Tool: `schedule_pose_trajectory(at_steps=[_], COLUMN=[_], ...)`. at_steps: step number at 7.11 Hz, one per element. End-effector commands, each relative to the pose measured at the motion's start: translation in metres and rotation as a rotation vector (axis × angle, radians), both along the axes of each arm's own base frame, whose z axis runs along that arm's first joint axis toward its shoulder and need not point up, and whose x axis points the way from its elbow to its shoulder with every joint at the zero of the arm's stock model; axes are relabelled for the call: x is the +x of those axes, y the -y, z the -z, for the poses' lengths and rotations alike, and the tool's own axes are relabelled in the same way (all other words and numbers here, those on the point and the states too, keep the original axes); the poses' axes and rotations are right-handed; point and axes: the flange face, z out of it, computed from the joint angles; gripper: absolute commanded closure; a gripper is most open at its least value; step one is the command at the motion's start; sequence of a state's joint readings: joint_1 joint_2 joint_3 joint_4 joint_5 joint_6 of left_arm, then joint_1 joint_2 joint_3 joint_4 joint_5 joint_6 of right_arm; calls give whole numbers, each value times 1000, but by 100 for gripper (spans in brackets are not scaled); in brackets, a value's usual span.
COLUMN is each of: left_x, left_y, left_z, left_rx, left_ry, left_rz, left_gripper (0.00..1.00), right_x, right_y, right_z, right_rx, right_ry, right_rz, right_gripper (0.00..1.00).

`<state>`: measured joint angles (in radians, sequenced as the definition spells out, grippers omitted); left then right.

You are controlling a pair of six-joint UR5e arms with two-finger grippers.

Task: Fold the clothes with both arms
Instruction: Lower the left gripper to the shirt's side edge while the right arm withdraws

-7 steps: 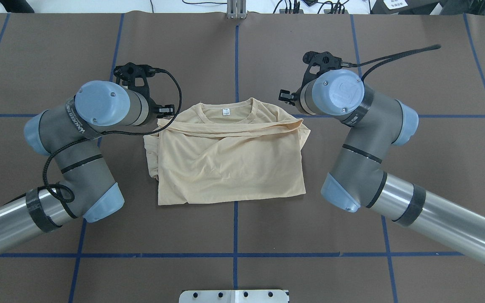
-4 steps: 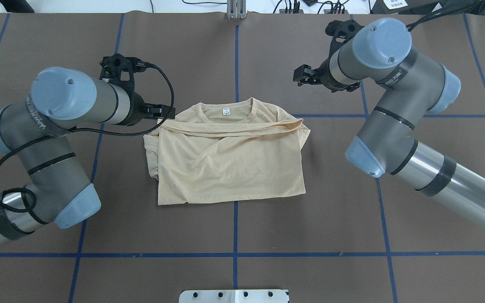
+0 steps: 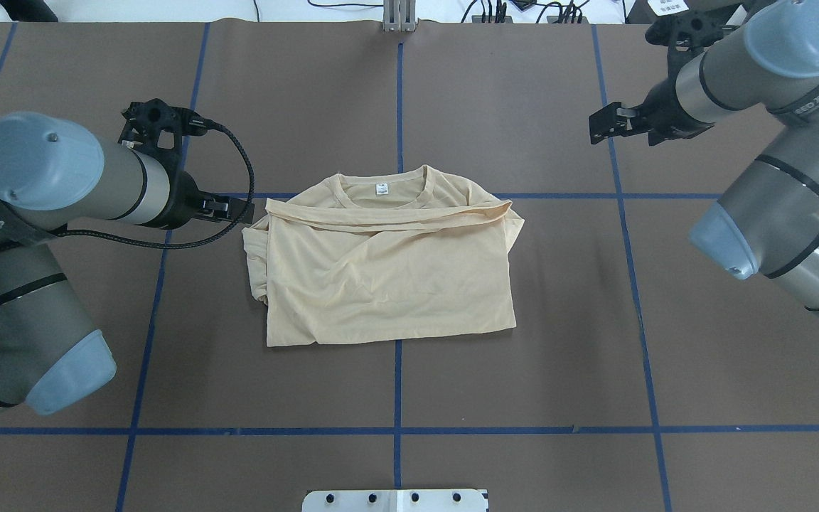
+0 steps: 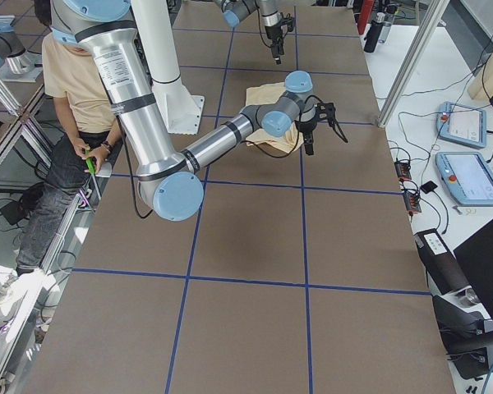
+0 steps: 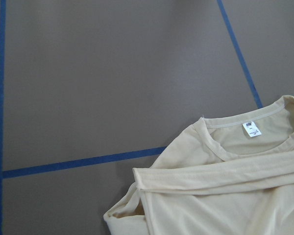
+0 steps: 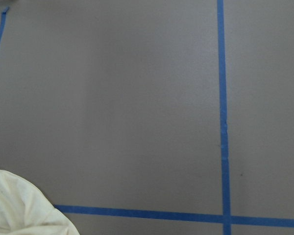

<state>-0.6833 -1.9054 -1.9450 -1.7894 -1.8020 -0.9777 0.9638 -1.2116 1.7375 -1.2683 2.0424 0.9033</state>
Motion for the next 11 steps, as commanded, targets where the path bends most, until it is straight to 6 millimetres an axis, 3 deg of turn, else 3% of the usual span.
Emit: schedule_pose_trajectory(at_steps=[1,2,3,5,6,8,9,11], left_x=[43,68,84,114,120,126,129,132], left_y=[-46,-79,-98,-112,-110,-112,-116,-118], left_z=[-23,-35,-39,-51,-60,-60,-58,-51], left_rx=[-85,-112,-151,-147,-143,-138,-138,-140], left_ry=[-24,-51,-70,-80,-86,-105,-108,-121], left_rz=[5,10,4,8,5,-3,-10,-11], left_gripper=[0,0,0,16,30,45,58,100], right_x=[31,32,31,31,32,32,32,31], right_y=[4,4,4,5,4,4,4,4], right_z=[-19,-18,-19,-18,-17,-16,-16,-16], right_rx=[19,21,21,24,25,22,22,21], right_ry=[-11,-11,-14,-14,-14,-9,-10,-10], right_rz=[29,27,26,23,22,16,15,16], right_gripper=[0,0,0,0,0,0,0,0])
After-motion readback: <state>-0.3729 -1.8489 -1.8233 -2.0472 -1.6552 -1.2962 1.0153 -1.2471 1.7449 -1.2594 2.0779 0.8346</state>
